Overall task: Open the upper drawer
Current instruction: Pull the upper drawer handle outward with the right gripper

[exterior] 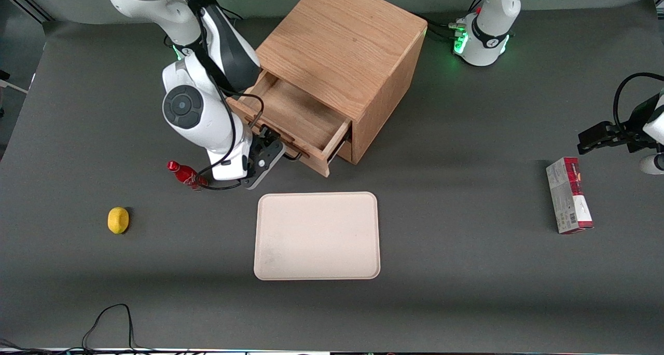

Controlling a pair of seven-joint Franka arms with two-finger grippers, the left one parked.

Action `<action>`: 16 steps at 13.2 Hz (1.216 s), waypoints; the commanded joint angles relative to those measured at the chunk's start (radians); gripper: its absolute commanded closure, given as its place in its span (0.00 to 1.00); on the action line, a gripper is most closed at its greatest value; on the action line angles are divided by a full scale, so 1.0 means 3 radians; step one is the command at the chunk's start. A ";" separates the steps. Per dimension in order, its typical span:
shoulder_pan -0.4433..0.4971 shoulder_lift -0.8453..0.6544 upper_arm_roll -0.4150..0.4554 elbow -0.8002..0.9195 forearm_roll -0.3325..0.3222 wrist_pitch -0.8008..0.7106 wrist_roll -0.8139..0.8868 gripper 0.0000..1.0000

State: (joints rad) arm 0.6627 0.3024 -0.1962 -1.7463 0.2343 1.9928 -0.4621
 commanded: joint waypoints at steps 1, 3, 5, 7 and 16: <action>-0.0092 0.0122 -0.0016 0.0160 0.0032 -0.0088 -0.0132 0.00; -0.0169 0.0127 -0.0021 0.0166 0.0032 -0.0088 -0.0137 0.00; -0.0235 0.0122 -0.0016 0.0171 0.0032 -0.0088 -0.0137 0.00; -0.0276 0.0137 -0.0021 0.0191 0.0027 -0.0088 -0.0167 0.00; -0.0516 0.0413 -0.0021 0.0625 -0.0106 -0.0215 -0.0346 0.00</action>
State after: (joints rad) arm 0.5175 0.3909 -0.2018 -1.6238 0.2217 1.9629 -0.5463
